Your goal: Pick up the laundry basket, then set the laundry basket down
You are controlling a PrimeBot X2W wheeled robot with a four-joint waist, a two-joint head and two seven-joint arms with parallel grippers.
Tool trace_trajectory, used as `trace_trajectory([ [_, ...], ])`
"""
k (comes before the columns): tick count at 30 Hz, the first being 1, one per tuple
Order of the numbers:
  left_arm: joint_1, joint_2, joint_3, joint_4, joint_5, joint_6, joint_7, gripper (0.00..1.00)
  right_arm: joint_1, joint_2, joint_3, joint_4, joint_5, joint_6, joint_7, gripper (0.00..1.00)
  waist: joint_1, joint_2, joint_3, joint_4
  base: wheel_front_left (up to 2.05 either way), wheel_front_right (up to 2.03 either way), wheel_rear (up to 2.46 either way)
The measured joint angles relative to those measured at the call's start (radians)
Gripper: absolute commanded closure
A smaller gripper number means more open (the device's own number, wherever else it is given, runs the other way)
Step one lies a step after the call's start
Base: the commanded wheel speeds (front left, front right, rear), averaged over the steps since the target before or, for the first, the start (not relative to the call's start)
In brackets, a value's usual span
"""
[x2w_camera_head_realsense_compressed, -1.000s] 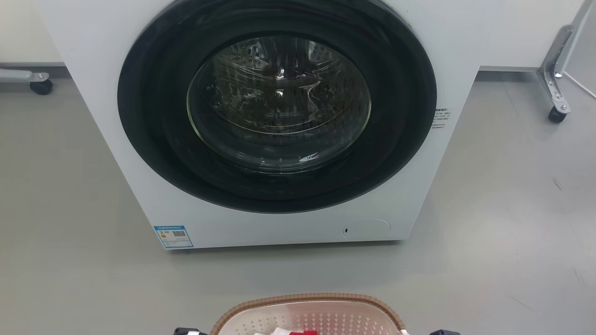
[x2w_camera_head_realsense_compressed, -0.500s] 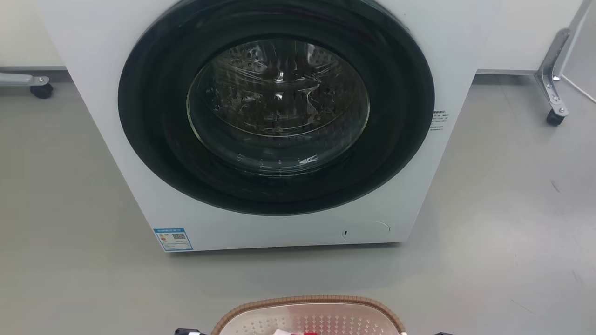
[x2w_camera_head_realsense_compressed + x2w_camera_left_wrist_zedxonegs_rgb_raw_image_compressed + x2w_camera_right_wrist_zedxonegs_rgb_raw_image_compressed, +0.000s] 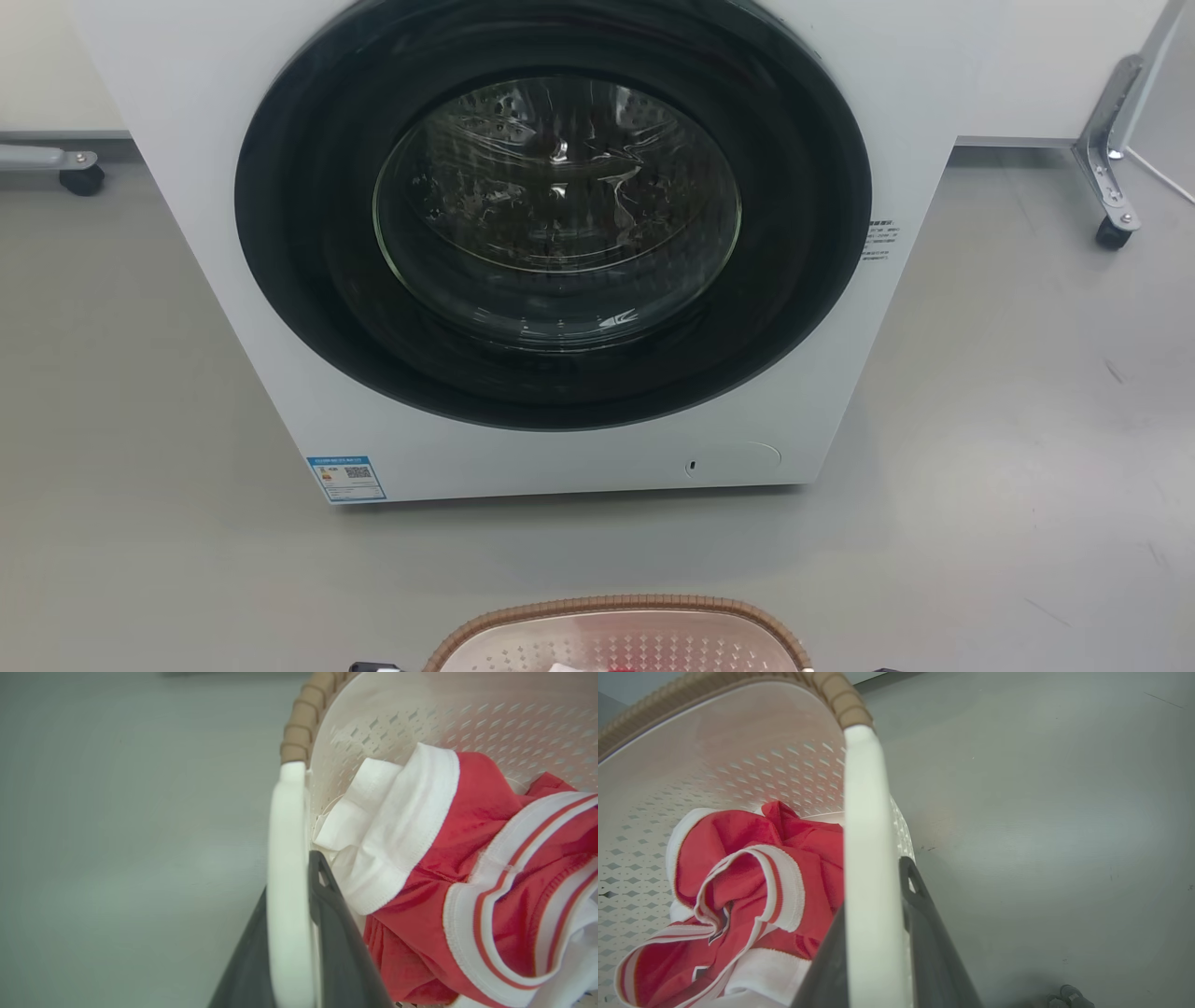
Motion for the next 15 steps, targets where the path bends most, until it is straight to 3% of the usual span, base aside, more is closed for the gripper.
trace_trajectory([
  [15,-0.036,0.001,0.002,-0.008,-0.004,0.010,-0.011,1.00,-0.085,-0.001,0.033,0.015,0.009,0.000,-0.017,1.00,0.0000,0.0001,0.071,0.001,0.00,0.00,0.00],
])
